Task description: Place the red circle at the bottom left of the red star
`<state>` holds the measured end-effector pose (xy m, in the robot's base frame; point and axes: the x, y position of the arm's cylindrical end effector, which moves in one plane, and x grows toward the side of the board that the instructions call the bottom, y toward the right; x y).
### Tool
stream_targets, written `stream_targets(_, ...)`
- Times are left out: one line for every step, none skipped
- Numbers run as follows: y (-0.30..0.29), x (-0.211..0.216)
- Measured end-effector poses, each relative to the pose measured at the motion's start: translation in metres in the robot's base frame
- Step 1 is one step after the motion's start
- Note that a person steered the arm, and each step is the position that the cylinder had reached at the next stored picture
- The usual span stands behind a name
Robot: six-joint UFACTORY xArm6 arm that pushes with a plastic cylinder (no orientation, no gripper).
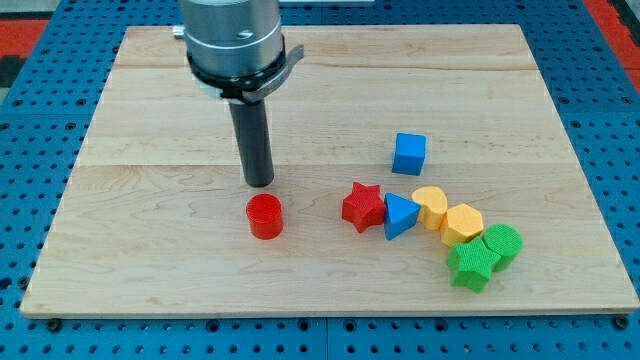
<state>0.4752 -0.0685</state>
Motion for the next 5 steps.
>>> stream_targets(0.039,0.027)
stream_targets(-0.003,0.027)
stream_targets(-0.048,0.022)
stream_targets(-0.109,0.022)
stream_targets(-0.073,0.049)
